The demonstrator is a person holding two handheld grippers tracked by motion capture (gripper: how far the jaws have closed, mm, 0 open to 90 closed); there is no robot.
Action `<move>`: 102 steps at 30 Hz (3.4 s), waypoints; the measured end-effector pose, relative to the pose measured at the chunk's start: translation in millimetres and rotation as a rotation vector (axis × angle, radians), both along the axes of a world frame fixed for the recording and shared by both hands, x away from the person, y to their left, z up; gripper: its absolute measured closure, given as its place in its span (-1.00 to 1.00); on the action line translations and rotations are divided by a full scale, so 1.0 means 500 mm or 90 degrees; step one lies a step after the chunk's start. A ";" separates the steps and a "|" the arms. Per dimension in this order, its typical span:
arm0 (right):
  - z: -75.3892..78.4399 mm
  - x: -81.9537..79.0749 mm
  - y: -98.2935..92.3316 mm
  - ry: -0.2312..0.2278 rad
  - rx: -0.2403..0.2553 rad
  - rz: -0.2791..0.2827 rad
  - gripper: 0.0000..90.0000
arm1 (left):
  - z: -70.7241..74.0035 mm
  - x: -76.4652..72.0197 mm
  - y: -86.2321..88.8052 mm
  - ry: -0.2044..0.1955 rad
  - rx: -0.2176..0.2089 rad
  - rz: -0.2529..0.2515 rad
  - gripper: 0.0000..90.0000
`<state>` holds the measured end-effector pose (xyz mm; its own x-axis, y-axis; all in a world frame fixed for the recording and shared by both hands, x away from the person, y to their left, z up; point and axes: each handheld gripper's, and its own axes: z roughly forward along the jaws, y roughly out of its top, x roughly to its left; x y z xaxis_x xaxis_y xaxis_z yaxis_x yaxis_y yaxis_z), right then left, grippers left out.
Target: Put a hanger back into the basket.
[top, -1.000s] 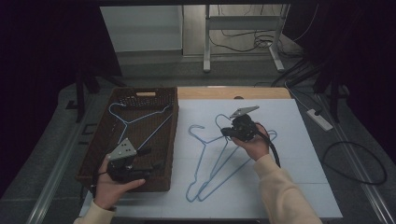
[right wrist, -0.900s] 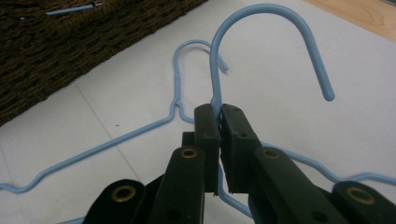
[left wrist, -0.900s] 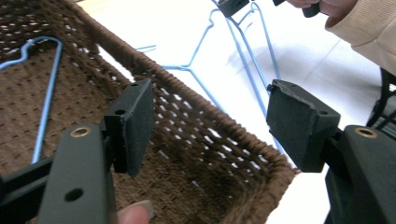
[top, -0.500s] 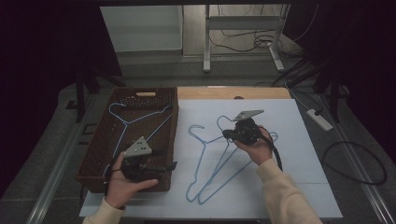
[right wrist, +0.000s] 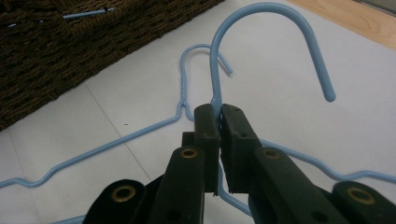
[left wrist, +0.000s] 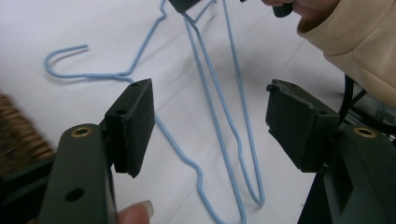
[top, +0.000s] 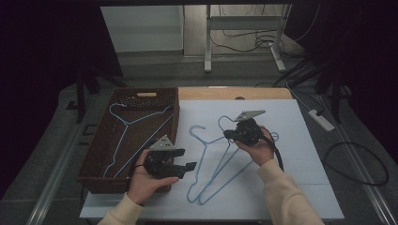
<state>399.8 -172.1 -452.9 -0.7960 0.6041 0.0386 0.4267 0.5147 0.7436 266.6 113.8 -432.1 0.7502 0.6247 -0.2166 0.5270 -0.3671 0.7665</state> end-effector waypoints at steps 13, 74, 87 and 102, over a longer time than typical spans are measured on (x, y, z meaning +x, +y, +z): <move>0.004 -0.006 -0.001 -0.003 0.004 0.002 0.91 | -0.016 0.021 -0.078 0.023 0.022 -0.018 -0.23; 0.015 -0.171 -0.182 -0.063 0.123 -0.078 -0.05 | -0.099 0.063 -0.201 0.071 0.012 0.015 0.94; -0.009 -0.207 -0.255 -0.066 0.132 -0.111 -0.09 | -0.057 0.053 -0.189 0.059 -0.023 0.014 0.94; -0.026 -0.205 -0.270 -0.047 0.125 -0.124 -0.10 | 0.023 0.043 -0.114 0.028 -0.083 0.033 0.94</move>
